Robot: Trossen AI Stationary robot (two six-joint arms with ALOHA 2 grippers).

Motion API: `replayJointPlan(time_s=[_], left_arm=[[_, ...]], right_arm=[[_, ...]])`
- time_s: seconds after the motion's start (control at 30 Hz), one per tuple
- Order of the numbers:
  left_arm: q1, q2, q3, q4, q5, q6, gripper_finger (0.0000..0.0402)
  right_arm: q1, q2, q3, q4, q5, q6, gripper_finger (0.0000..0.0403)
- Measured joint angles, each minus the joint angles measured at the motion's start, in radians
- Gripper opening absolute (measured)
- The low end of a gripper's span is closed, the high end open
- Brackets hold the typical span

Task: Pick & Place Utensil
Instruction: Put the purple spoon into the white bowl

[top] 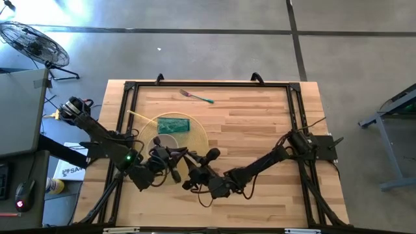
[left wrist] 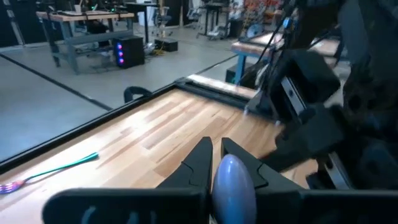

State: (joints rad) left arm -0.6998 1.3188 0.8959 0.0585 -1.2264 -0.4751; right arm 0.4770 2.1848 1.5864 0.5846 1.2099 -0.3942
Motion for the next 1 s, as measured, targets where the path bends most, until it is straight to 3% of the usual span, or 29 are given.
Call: replayJointPlan(time_s=[0.23, 0.4, 0.53, 0.77, 1.0], left_arm=[[0.000, -0.073, 0.000, -0.025, 0.021, 0.020, 0.0015], [0.000, -0.170, 0.000, -0.195, 0.040, -0.060, 0.0015], [0.000, -0.274, 0.000, -0.450, 0.067, -0.267, 0.0015], [0.055, -0.361, -0.021, -0.970, 0.153, -0.849, 0.0015], [0.124, -0.359, -0.155, -0.984, 0.328, -1.036, 0.0023]], right_arm=[[0.026, -0.009, 0.000, 0.006, 0.019, -0.032, 0.0158], [0.028, -0.012, 0.000, 0.000, 0.012, -0.027, 0.0190], [0.034, -0.012, 0.000, -0.036, -0.025, 0.041, 0.0196], [0.056, -0.012, 0.000, -0.301, -0.175, 0.312, 0.0197], [0.053, -0.012, 0.000, -0.425, -0.198, 0.395, 0.0197]])
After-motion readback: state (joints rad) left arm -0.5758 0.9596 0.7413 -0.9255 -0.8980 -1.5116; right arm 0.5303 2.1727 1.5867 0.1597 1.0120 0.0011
